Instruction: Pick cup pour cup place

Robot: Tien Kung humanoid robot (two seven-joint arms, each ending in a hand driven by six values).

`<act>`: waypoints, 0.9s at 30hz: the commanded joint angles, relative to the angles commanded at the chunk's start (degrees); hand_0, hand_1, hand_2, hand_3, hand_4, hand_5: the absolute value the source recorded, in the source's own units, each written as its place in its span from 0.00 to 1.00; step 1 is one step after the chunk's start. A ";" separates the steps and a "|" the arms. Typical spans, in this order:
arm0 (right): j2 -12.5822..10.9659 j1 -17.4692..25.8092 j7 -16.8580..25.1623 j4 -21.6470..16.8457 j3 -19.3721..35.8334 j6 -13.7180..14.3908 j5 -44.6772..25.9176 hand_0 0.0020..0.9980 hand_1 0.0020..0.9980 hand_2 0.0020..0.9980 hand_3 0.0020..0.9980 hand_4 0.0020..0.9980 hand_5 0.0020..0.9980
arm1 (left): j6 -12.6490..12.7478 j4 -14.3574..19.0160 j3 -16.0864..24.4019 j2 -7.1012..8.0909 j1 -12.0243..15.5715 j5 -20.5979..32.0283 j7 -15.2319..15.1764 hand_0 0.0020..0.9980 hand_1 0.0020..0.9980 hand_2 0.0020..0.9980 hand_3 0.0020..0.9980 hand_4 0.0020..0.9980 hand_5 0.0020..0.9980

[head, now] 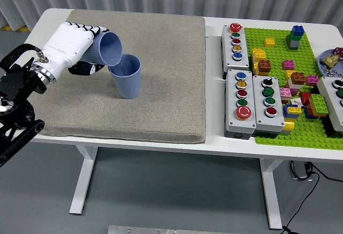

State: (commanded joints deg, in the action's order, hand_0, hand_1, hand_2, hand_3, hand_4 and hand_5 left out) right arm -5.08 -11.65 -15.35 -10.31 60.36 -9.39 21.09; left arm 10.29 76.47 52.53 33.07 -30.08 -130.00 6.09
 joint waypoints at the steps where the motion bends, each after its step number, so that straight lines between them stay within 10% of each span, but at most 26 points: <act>1: -0.01 -0.03 0.00 0.00 -0.01 0.00 -0.01 0.75 0.71 0.77 0.62 0.20 0.18 | 0.17 0.14 -0.32 0.14 -0.20 0.00 0.28 0.48 0.52 0.61 0.75 0.55 0.03; 27: -0.22 0.02 0.41 0.00 -0.45 0.23 -0.79 0.75 0.71 0.77 0.62 0.20 0.18 | 0.62 -1.32 -8.11 2.31 -4.21 0.00 3.08 0.49 0.53 0.61 0.75 0.54 0.01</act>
State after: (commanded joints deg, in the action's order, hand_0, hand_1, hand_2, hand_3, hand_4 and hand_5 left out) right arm -5.31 -11.63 -14.94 -10.31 59.91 -9.16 20.30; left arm 10.91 75.15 44.42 35.39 -34.29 -130.00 9.17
